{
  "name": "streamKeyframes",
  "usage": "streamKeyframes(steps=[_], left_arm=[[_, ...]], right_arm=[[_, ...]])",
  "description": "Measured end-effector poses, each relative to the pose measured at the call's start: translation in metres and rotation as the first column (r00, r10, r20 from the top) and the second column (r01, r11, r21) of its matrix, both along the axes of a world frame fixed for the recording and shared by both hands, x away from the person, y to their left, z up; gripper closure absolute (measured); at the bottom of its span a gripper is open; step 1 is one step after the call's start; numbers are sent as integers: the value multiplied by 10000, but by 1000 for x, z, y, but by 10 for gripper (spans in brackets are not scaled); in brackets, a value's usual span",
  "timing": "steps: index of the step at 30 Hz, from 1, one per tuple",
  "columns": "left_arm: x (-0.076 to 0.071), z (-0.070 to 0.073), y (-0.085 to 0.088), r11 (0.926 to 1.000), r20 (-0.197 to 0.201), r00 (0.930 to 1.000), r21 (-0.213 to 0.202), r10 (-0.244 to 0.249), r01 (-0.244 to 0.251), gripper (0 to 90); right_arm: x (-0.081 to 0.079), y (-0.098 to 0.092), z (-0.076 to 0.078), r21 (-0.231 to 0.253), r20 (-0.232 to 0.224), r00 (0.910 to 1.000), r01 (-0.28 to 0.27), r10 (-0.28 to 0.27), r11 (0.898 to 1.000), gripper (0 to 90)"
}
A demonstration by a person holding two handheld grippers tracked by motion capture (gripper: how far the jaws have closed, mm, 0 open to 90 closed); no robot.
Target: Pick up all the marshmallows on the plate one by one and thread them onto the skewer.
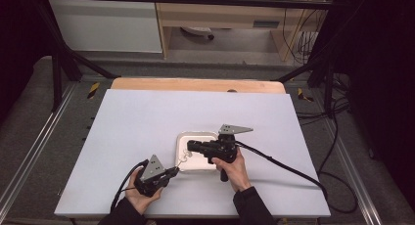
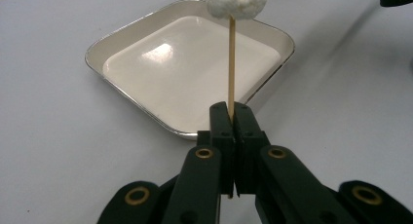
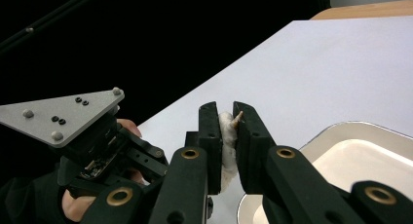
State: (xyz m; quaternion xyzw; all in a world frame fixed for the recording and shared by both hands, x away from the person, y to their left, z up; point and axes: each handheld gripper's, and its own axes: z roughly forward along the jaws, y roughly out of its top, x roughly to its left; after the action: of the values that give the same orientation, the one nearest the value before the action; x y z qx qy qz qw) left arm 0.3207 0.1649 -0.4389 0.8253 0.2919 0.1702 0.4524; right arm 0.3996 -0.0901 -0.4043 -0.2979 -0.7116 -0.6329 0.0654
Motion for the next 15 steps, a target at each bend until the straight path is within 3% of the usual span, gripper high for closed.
streamKeyframes(steps=[7,12,13,15], left_arm=[[1,-1,-1,10000,-49,10000,12,-74,74,888],[1,1,-1,9998,88,9999,-169,-133,134,888],[1,2,-2,9999,97,9999,-24,-136,136,888],[1,0,-2,9998,2,9999,-160,-132,132,888]], right_arm=[[1,1,-2,-71,-60,10000,-48,48,10000,827],[0,3,-5,-153,-294,9993,-228,224,9996,820],[0,4,-7,-236,-424,9985,-365,355,9991,818],[0,4,-9,-306,-285,9990,-353,344,9989,813]])
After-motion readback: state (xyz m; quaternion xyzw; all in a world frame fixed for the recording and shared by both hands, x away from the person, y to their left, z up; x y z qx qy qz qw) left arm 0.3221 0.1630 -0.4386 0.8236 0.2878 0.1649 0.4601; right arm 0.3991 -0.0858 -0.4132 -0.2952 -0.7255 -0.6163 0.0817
